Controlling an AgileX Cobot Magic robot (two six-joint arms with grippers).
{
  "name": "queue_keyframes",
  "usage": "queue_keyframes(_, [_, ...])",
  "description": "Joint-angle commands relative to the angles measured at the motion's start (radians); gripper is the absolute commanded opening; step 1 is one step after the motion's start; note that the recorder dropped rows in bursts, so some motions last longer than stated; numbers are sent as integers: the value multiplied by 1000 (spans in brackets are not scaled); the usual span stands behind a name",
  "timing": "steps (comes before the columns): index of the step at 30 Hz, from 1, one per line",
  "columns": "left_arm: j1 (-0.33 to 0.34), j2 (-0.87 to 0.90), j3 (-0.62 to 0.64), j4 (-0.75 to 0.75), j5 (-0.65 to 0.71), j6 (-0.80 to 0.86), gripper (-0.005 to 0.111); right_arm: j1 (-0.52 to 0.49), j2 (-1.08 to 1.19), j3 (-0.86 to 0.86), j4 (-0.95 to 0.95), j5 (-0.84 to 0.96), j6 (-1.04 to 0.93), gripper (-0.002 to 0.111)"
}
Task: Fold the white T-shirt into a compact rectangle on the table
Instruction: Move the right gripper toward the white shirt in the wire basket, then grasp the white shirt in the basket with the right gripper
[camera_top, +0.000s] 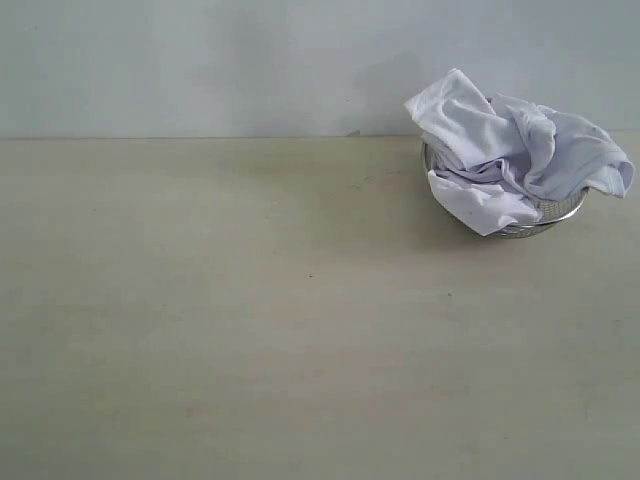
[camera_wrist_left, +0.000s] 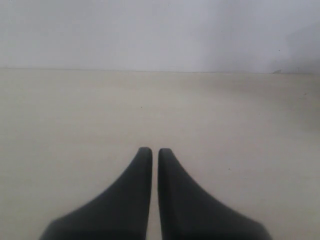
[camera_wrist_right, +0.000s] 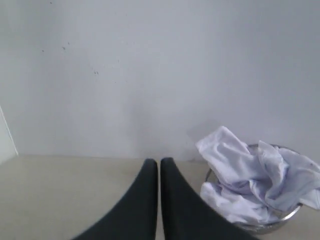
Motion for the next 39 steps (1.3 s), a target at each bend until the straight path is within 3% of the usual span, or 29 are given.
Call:
queue_keyframes(1, [-5, -4, 4, -1, 0, 7, 5, -3, 0, -35, 50, -92, 45, 0])
queue_keyframes(5, [-5, -4, 4, -1, 0, 7, 5, -3, 19, -49, 61, -123, -31, 0])
queue_keyframes(7, [-5, -4, 4, -1, 0, 7, 5, -3, 157, -121, 52, -36, -31, 0])
queue_keyframes(14, [-5, -4, 4, -1, 0, 7, 5, -3, 762, -510, 20, 153, -13, 0])
queue_keyframes(19, [-5, -4, 4, -1, 0, 7, 5, -10, 1067, -815, -53, 315, -40, 0])
queue_keyframes(22, [-5, -4, 4, -1, 0, 7, 5, -80, 1190, -961, -40, 364, -57, 0])
queue_keyframes(26, [-5, -4, 4, -1, 0, 7, 5, -267, 1316, -1112, 182, 457, -191, 0])
queue_keyframes(29, [-5, -4, 4, -1, 0, 7, 5, -391, 1407, -1155, 386, 488, -281, 0])
queue_keyframes(34, [-5, -4, 4, -1, 0, 7, 5, -484, 1588, -1171, 428, 481, -345, 1])
queue_keyframes(37, [-5, -4, 4, -1, 0, 7, 5, -479, 1700, -1175, 438, 446, -376, 15])
queue_keyframes(39, [-5, -4, 4, -1, 0, 7, 5, -477, 1776, -1196, 445, 418, -382, 33])
